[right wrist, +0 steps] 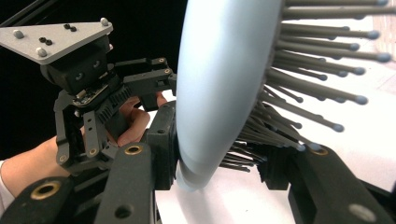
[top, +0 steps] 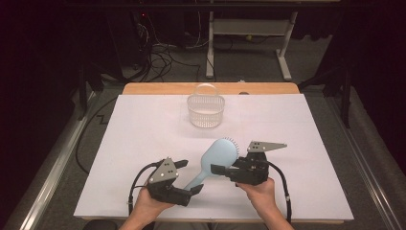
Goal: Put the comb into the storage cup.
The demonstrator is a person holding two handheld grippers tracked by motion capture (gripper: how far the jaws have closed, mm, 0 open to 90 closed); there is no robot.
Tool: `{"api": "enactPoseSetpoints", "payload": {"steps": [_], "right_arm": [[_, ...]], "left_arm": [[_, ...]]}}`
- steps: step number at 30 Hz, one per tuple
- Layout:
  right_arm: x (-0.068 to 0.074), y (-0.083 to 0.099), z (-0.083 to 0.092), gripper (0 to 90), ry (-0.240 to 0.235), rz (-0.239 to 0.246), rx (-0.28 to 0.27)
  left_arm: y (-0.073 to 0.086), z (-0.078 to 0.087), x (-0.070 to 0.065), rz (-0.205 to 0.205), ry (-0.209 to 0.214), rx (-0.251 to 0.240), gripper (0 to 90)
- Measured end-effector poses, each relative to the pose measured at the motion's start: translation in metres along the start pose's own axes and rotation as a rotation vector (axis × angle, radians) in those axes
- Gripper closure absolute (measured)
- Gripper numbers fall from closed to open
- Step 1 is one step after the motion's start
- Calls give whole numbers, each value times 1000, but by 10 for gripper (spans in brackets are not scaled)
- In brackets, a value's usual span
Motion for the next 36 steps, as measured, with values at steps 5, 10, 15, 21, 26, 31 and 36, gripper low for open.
{"api": "enactPoseSetpoints", "payload": {"steps": [5,10,15,21,26,31,36], "right_arm": [[-1,-3,3,570,3,0,-8],[-1,-5,4,570,6,1,-9],[-2,-4,5,570,14,1,-1],[-3,-6,8,570,19,2,-2],[-4,-9,12,571,22,-2,-9],[-4,-12,15,570,29,4,-12],[-4,-13,17,570,34,6,-13]], "left_arm": [[-2,8,5,18,-12,-28,110],[-3,17,14,36,-49,-59,110],[-2,28,25,56,-84,-87,110],[3,41,38,81,-132,-92,110],[7,50,46,83,-163,-95,110],[9,56,51,95,-178,-110,110],[12,60,55,104,-189,-118,110]]}}
Point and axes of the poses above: each handheld gripper's, and its own axes: z roughly backward along the jaws, y roughly out of its underside, x roughly to its left, the point moved 9 cm from there along -z, roughly forward along the jaws, and after that the axes turned 1 degree about -z, right-handed, at the moved point
